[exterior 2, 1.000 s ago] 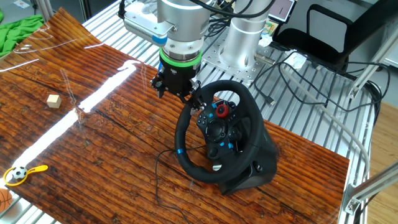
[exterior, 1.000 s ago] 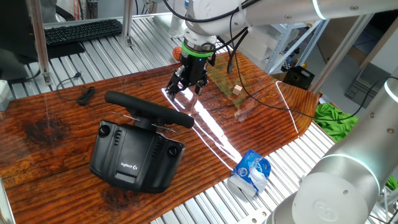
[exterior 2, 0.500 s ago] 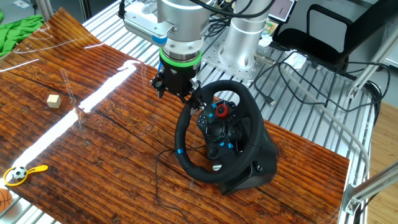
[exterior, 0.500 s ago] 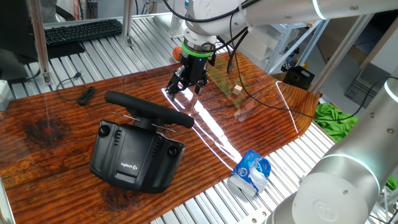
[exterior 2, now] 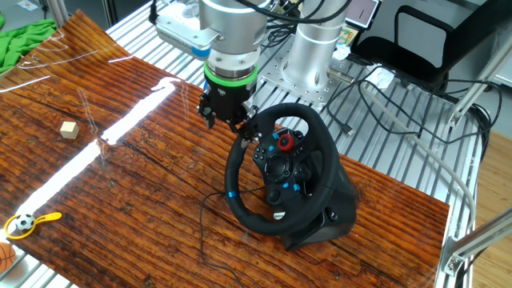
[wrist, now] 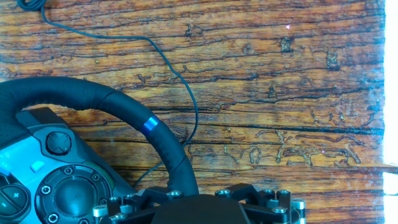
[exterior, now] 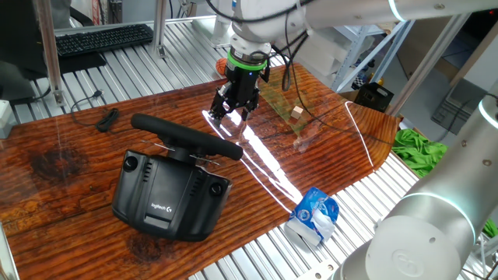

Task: Rotate the steering wheel 90 degrees counterclockwise

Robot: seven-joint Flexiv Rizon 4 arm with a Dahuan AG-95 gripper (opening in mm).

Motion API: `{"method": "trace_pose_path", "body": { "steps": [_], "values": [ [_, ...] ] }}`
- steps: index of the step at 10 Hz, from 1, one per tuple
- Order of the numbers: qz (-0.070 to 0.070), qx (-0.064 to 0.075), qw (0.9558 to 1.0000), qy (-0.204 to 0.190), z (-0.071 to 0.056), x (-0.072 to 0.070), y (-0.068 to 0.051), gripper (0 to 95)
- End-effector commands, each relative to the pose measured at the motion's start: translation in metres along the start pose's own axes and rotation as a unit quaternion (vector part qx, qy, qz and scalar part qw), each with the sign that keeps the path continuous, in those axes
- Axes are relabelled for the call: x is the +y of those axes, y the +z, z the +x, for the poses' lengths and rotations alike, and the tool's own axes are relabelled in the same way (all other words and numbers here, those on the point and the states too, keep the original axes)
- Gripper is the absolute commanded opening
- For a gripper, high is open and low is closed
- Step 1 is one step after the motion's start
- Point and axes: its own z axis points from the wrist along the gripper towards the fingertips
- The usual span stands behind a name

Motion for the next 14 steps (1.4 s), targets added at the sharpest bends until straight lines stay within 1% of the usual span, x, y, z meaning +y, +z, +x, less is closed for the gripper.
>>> {"method": "trace_pose_path", "body": {
  "steps": [1, 5, 10, 11, 12, 13, 14],
  "values": [
    [-0.013, 0.026, 0.9990, 0.034, 0.0000, 0.0006, 0.0009, 0.0],
    [-0.014, 0.027, 0.9989, 0.035, 0.0003, 0.0006, 0.0011, 0.0],
    [-0.016, 0.038, 0.9985, 0.036, 0.0002, 0.0010, 0.0020, 0.0],
    [-0.019, 0.059, 0.9973, 0.039, 0.0001, 0.0011, 0.0024, 0.0],
    [-0.033, 0.085, 0.9948, 0.046, 0.0000, 0.0012, 0.0026, 0.0],
    [-0.040, 0.109, 0.9921, 0.047, 0.0000, 0.0013, 0.0027, 0.0],
    [-0.048, 0.124, 0.9899, 0.049, -0.0001, 0.0017, 0.0030, 0.0]
  ]
}}
